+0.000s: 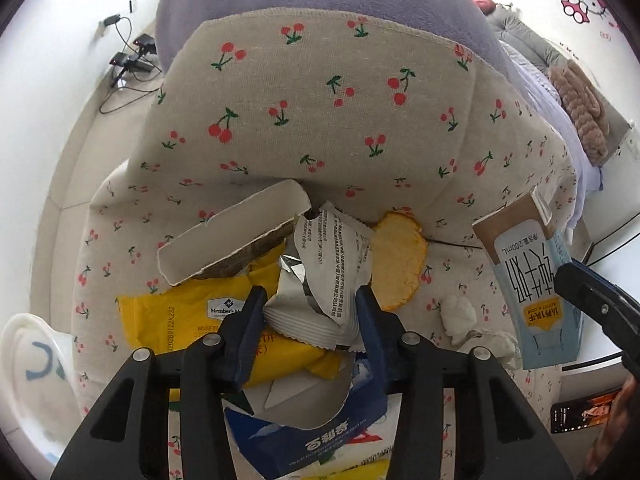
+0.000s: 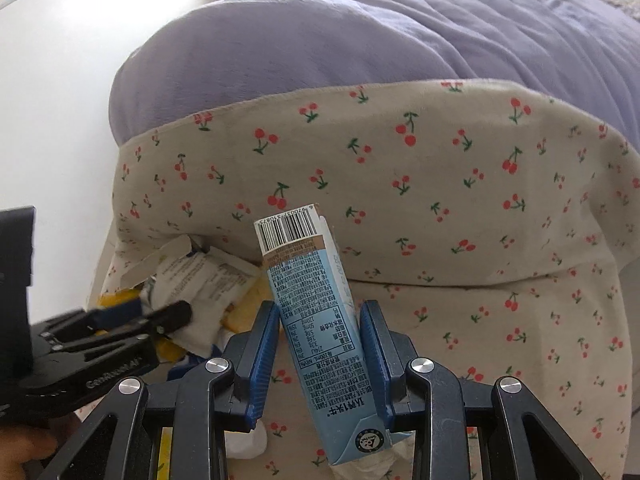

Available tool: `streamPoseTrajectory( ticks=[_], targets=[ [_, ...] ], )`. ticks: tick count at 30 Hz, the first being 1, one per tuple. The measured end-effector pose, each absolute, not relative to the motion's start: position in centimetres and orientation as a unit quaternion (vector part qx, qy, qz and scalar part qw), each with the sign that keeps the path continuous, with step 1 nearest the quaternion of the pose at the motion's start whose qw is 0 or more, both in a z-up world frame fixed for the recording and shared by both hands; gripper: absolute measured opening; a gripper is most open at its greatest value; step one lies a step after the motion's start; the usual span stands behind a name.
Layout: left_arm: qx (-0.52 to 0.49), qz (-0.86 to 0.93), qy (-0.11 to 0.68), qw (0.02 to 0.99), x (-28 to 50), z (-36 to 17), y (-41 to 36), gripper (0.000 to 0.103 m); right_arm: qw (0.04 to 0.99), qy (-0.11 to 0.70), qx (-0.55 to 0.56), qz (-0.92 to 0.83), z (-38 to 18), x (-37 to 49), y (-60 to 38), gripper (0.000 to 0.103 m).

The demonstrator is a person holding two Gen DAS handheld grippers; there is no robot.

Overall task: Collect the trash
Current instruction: 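Grasp the crumpled silver-and-white paper with the left tool and lift it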

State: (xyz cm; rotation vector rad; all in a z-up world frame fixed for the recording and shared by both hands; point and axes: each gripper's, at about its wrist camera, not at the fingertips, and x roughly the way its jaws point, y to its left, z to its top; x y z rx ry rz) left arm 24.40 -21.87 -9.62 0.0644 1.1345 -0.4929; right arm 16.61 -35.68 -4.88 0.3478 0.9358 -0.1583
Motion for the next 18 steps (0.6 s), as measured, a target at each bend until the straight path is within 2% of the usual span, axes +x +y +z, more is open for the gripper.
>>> streamPoseTrajectory(
  ticks=[2, 4, 18],
  targets=[
    [0.028, -0.233, 0.522, 0.82, 24.1, -9.3, -21.8, 0.043, 0.876, 0.447, 0.166, -0.079, -4.8, 16.4, -35.8, 0.037],
    [0.013, -0.245, 0.514, 0.822, 23.6, -8.6, -21.7, 0.014, 0.877, 0.444, 0.165, -0.081, -4.6, 16.2, -35.9, 0.037],
    [-0.03, -0.275, 0.422, 0.863, 17.7, -1.0, -17.8, 0.014, 0.901, 0.398, 0.162, -0.058, -0.3, 14.3, -33.2, 0.037]
  ],
)
